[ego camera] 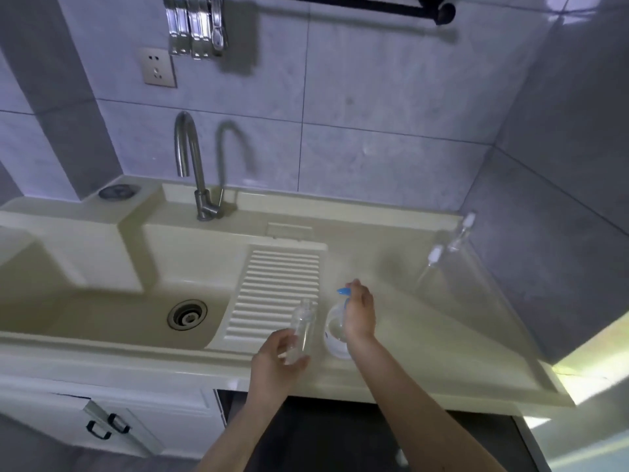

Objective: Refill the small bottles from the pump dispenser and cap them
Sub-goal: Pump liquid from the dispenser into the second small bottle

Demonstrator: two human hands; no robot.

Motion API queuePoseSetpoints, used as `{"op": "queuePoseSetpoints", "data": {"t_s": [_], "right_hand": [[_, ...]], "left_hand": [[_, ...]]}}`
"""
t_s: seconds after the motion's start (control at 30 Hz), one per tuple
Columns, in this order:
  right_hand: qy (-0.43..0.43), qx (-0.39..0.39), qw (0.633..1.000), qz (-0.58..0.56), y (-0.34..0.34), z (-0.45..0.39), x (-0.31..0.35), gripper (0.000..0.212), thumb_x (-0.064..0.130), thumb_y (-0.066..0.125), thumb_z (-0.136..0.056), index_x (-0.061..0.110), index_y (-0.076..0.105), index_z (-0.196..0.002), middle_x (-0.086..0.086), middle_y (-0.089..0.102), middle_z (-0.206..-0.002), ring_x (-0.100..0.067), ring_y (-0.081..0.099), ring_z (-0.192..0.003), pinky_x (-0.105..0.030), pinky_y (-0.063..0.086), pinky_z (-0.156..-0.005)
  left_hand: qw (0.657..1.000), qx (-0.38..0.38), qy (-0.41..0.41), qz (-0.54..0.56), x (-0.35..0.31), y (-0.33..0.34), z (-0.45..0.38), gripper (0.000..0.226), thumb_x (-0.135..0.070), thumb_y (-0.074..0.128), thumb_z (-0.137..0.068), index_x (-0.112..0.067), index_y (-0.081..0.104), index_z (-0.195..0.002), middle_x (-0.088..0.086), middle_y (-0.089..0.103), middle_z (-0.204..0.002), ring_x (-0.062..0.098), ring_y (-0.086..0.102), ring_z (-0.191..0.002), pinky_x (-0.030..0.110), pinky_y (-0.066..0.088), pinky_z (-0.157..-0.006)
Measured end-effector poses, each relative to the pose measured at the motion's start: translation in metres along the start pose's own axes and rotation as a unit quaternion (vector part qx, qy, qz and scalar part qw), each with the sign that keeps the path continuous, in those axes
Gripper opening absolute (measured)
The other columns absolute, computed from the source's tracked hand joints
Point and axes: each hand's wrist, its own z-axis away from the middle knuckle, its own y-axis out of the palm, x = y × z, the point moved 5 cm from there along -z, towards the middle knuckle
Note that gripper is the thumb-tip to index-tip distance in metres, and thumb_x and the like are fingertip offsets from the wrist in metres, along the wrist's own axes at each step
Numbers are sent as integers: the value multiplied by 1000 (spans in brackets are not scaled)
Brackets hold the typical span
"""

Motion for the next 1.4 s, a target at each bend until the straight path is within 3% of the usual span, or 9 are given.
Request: {"op": "queuePoseSetpoints", "data": {"t_s": [0.13, 0.27, 0.4, 0.53, 0.67, 0.9, 1.1, 1.27, 1.4], "right_hand": [[-13, -44, 998, -42, 1, -2, -3, 44, 39, 38, -100, 25, 65, -68, 6, 62, -73, -19, 55, -73, -33, 43, -81], [-40, -20, 999, -27, 2, -14, -9, 54, 39, 37, -101, 21, 66, -58, 1, 64, -65, -18, 55, -65, -34, 44, -76], [-53, 65, 994, -64, 7, -33, -5, 62, 29, 41, -102, 23, 64, -44, -2, 58, -54, -26, 51, -66, -35, 40, -74], [-57, 118, 988, -82, 4, -36, 4, 51, 24, 45, -100, 16, 65, -53, -8, 60, -61, -26, 51, -67, -30, 41, -64], [-45, 96, 991, -82, 0, -46, 27, 53, 34, 40, -101, 7, 62, -62, -4, 64, -67, -16, 57, -63, -27, 40, -59], [-90, 147, 981, 92, 22, -67, 52, 38, 21, 47, -96, 15, 62, -61, 3, 67, -74, -18, 62, -80, -27, 42, -74], [-69, 188, 969, 144, 25, -77, 59, 34, 19, 48, -92, 12, 62, -62, 6, 67, -59, -19, 63, -64, -27, 46, -72], [-52, 200, 961, 181, 23, -82, 61, 32, 21, 44, -94, 13, 61, -67, 1, 67, -71, -16, 62, -64, -22, 38, -56], [-78, 213, 949, 219, 27, -80, 58, 33, 20, 44, -94, 12, 61, -67, 0, 67, -73, -21, 64, -68, -26, 47, -67]], "left_hand": [[1000, 5, 4, -19, 6, 5, -13, 42, -4, 81, -67, -21, 62, -101, -9, 67, -93, 2, 61, -89, 6, 44, -71], [999, 25, 7, -40, 8, 9, -20, 45, -8, 82, -67, -25, 57, -101, -11, 64, -95, 0, 59, -89, 5, 44, -70], [998, 35, 11, -48, 8, 13, -22, 44, -10, 82, -67, -22, 61, -103, -10, 66, -98, -1, 59, -89, 6, 45, -71], [997, 45, 34, -58, -4, 14, -23, 46, -8, 82, -65, -38, 56, -89, -16, 65, -95, -6, 59, -87, 8, 44, -72], [995, 44, 58, -64, -11, 15, -28, 53, -6, 81, -64, -43, 53, -90, -13, 64, -95, -6, 57, -90, 5, 42, -71], [990, 41, 99, -94, -19, 17, -31, 46, -8, 78, -68, -27, 58, -104, -17, 57, -99, -9, 54, -89, 1, 38, -76], [989, 25, 100, -107, -12, 16, -34, 48, -6, 79, -67, -15, 62, -111, -9, 60, -101, -5, 55, -89, 1, 38, -76], [988, 30, 94, -121, -10, 20, -35, 47, -8, 78, -68, -15, 62, -112, -10, 58, -102, -6, 53, -88, 0, 38, -75], [985, 20, 109, -129, -12, 19, -39, 48, -7, 78, -68, -17, 62, -112, -10, 60, -104, 3, 58, -90, 2, 41, -74]]}}
